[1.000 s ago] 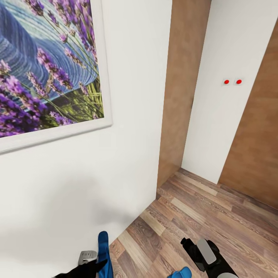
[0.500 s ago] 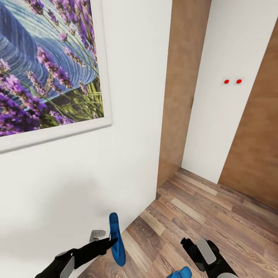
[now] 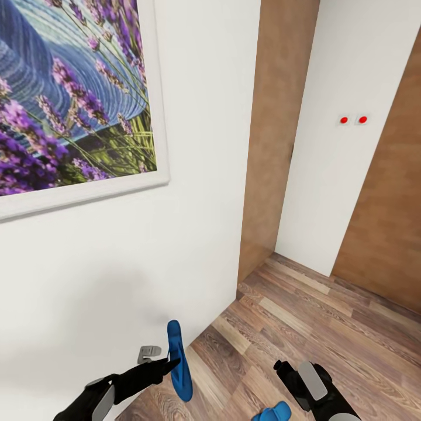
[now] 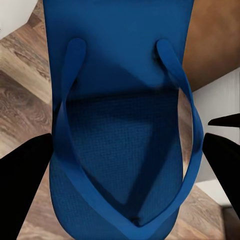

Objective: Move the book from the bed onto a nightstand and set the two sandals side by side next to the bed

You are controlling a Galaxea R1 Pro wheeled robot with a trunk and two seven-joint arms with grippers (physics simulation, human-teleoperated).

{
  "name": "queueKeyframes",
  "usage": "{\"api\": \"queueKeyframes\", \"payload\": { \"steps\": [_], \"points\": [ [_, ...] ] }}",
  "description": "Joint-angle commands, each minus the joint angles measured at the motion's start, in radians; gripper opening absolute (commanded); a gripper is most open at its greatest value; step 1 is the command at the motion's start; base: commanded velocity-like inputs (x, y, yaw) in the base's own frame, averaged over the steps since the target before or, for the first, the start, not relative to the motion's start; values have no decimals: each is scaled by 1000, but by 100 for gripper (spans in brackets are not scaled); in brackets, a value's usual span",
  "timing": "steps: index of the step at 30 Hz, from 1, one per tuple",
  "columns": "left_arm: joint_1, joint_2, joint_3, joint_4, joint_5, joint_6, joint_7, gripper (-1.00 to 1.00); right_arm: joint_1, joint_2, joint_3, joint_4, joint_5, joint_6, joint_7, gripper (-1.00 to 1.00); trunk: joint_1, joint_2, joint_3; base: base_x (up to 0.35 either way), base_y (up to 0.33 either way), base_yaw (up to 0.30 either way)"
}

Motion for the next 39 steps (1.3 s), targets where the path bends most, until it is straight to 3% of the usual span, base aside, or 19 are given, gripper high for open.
{"api": "queueKeyframes", "payload": {
  "steps": [1, 39],
  "points": [
    [0, -1, 3, 1, 7, 9, -5, -100, 0, 1, -4, -3, -10, 2, -7, 100, 4, -8, -4, 0, 0, 0],
    [3, -1, 2, 3, 7, 8, -3, -100, -1, 1, -4, -3, -8, 2, -6, 100, 150, -274, -123, 0, 0, 0]
  ]
}}
